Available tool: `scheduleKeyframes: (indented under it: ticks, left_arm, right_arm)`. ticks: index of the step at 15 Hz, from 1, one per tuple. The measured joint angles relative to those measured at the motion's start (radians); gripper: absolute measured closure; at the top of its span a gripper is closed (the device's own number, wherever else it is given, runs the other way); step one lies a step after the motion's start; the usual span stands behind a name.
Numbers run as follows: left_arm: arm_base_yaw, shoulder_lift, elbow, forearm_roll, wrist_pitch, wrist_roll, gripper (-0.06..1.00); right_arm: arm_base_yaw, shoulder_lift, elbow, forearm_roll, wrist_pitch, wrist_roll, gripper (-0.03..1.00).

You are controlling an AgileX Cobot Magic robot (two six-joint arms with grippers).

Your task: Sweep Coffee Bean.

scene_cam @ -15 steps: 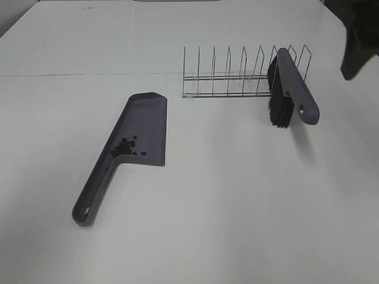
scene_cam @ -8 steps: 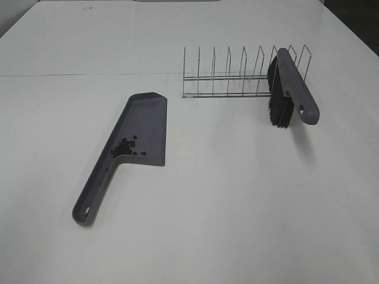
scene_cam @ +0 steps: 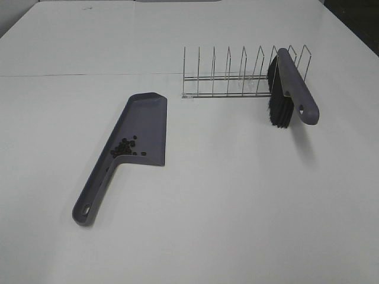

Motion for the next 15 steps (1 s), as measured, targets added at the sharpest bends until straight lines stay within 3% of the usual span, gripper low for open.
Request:
scheduleKeyframes:
  ticks: [3,15]
  left_arm:
    - [0.0,0.0,0.0,-0.001,0.0,0.0,0.22]
    - [0.0,0.0,0.0,-0.007,0.0,0.001,0.22]
  right_arm:
    - [0.001,-0.098,0.001,0.024,-0.01,-0.033,0.17]
    - [0.001,-0.098,0.001,0.024,-0.011,-0.033,0.17]
